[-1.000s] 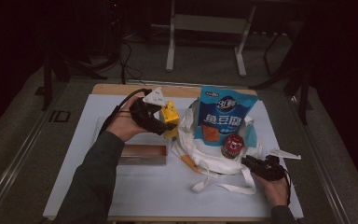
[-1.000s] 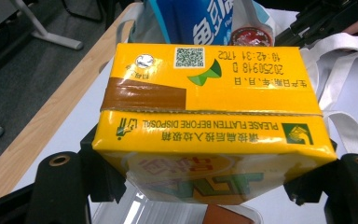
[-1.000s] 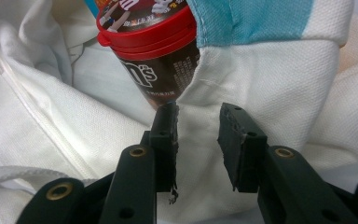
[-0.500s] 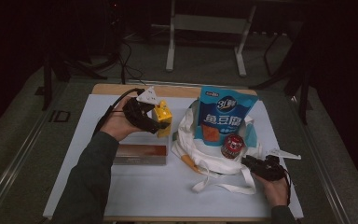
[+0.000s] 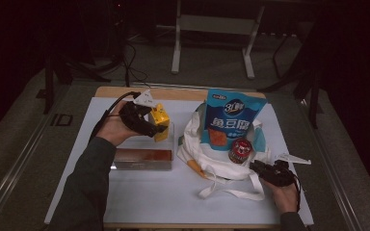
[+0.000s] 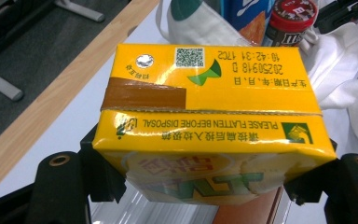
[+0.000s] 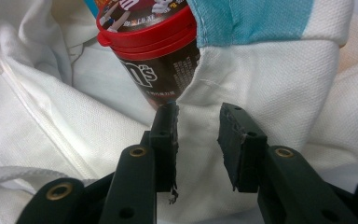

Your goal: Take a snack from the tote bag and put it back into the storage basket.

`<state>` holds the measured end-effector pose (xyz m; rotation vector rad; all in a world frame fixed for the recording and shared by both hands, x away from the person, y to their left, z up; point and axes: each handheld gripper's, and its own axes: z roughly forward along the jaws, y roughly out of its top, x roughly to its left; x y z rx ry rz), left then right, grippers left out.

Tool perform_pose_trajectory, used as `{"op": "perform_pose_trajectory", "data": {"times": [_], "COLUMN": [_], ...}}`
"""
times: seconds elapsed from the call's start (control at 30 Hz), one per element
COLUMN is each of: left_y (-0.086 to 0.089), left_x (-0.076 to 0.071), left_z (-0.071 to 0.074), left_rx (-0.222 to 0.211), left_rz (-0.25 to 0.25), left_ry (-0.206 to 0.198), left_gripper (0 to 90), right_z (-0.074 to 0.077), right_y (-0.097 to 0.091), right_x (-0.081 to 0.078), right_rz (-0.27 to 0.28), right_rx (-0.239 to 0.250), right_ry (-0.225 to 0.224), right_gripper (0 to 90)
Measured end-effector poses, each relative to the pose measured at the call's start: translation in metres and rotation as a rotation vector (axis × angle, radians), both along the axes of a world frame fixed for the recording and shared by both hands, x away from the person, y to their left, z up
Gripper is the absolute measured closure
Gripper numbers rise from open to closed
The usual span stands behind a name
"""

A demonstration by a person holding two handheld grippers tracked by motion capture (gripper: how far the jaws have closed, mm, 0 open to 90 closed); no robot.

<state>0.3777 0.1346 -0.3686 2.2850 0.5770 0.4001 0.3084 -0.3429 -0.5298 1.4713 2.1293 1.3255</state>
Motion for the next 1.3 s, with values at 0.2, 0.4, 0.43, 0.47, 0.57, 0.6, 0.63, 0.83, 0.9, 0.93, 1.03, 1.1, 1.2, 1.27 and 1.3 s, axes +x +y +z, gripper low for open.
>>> {"op": "perform_pose_trajectory", "data": {"times": [0.2,0.4,0.43,0.47,0.57,0.6,0.63,0.83,0.9,0.93,1.03,1.1,1.2,1.27,1.3], "left_y": [0.006,0.012,0.012,0.013,0.015,0.016,0.017,0.022,0.025,0.026,0.028,0.031,0.034,0.035,0.035], "left_x": [0.001,0.001,0.001,0.001,0.001,0.001,0.001,0.002,0.002,0.002,0.001,0.001,0.0,0.0,-0.001], "left_z": [-0.009,-0.014,-0.014,-0.015,-0.017,-0.018,-0.02,-0.027,-0.029,-0.029,-0.031,-0.031,-0.032,-0.034,-0.034], "left_rx": [0.025,0.038,0.037,0.032,0.028,0.027,0.025,0.048,0.046,0.048,0.061,0.054,0.043,0.053,0.057], "left_rz": [0.038,0.072,0.077,0.081,0.093,0.096,0.102,0.14,0.155,0.16,0.176,0.19,0.211,0.225,0.235], "left_ry": [0.017,0.024,0.022,0.024,0.026,0.029,0.034,0.049,0.055,0.057,0.06,0.061,0.063,0.062,0.062], "left_gripper": [28.8,28.8,28.8,28.8,28.8,28.8,28.8,28.8,28.8,28.7,28.8,28.8,28.8,28.8,28.8], "right_z": [0.0,0.0,0.0,0.0,0.0,0.0,0.0,0.0,0.0,0.0,0.0,0.0,0.0,0.0,0.0], "right_y": [0.0,0.0,0.0,0.0,0.0,0.0,0.0,0.0,0.0,0.0,0.0,0.0,0.0,0.0,0.0], "right_x": [0.0,0.0,0.0,0.0,0.0,0.0,0.0,0.0,0.0,0.0,0.0,0.0,0.0,0.0,0.0], "right_rz": [0.0,-0.001,-0.001,-0.001,-0.002,-0.002,-0.002,-0.001,-0.002,-0.002,-0.002,-0.002,-0.002,-0.002,-0.002], "right_rx": [0.0,0.0,0.0,0.001,0.0,0.0,0.0,0.001,0.0,0.0,0.001,0.0,0.001,0.002,0.003], "right_ry": [-0.001,0.002,0.002,0.002,0.002,0.002,0.002,0.002,0.002,0.002,0.002,0.002,0.002,0.002,0.002], "right_gripper": [67.1,67.2,67.2,67.1,67.1,67.1,67.1,67.1,67.1,67.2,67.1,67.1,67.1,67.1,67.1]}}
